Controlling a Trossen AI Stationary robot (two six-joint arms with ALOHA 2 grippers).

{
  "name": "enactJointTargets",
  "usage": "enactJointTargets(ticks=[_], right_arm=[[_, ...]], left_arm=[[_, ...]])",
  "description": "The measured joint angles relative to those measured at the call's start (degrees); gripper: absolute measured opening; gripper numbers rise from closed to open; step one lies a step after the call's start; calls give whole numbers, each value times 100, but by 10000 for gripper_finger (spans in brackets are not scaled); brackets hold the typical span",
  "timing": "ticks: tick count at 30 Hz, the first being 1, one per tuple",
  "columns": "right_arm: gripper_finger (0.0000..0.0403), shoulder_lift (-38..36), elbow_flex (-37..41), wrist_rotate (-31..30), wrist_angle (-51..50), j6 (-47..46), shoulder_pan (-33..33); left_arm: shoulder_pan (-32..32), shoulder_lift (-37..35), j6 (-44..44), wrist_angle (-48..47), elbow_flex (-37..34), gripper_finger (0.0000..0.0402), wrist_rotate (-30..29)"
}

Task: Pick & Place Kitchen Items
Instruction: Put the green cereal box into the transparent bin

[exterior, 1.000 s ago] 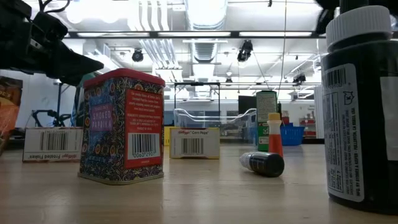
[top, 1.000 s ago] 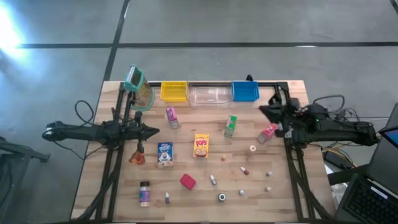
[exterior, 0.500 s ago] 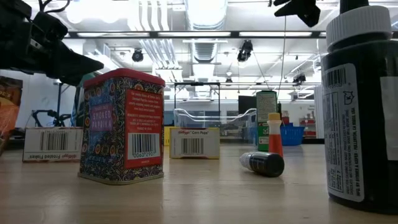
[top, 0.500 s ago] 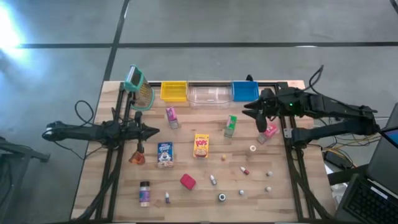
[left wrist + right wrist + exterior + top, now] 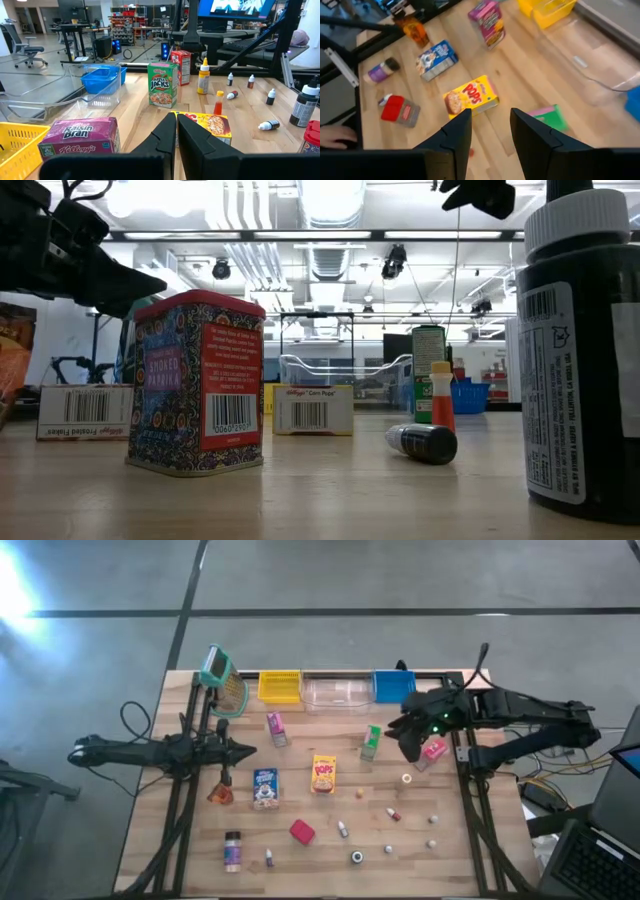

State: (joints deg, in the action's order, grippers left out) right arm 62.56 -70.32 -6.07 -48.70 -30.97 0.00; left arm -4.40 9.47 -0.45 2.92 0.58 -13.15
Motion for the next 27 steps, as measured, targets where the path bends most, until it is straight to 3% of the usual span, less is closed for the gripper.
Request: enactJointTargets(ticks=[10, 18, 27], right_arm=[[145, 779, -914, -136, -643, -278, 604], [158, 1255, -1535, -582, -2223, -1514, 1135], [203, 1439, -1553, -566, -3237, -2590, 1280]], left_arm=[[0, 0, 0, 0, 0, 23, 0], [-1, 0, 1, -1, -1, 23, 0], [-1, 0, 0, 0, -1, 23, 0]])
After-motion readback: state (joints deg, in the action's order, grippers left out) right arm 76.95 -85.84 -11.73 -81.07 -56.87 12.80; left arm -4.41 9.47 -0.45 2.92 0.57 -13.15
